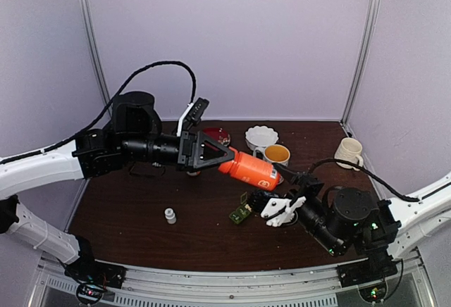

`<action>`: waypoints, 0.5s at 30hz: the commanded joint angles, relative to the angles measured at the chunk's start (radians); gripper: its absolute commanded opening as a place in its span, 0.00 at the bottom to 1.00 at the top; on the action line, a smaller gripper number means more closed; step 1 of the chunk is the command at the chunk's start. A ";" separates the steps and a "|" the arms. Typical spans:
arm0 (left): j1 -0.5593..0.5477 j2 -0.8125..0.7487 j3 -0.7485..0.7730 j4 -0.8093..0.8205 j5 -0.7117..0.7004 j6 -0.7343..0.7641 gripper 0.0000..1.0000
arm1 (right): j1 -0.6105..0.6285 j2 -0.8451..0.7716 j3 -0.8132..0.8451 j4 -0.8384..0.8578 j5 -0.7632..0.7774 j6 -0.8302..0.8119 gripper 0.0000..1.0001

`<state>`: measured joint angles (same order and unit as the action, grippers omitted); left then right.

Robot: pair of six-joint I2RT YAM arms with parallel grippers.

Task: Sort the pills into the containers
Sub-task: Screw the lid of the pill bottle onto the pill bottle.

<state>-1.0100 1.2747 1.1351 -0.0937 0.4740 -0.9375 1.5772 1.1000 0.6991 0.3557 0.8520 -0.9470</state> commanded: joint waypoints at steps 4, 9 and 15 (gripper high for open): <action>-0.012 0.031 -0.026 -0.006 -0.082 -0.029 0.38 | 0.048 0.031 0.029 0.170 -0.008 -0.088 0.00; -0.012 0.030 -0.072 0.124 -0.033 -0.070 0.36 | 0.050 0.016 0.034 0.159 -0.062 -0.020 0.00; -0.014 0.062 -0.080 0.262 0.117 -0.048 0.34 | -0.035 -0.097 0.085 -0.121 -0.364 0.297 0.00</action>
<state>-1.0115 1.2804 1.0744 0.0422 0.4831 -1.0042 1.5814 1.0756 0.7025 0.3214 0.8341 -0.8783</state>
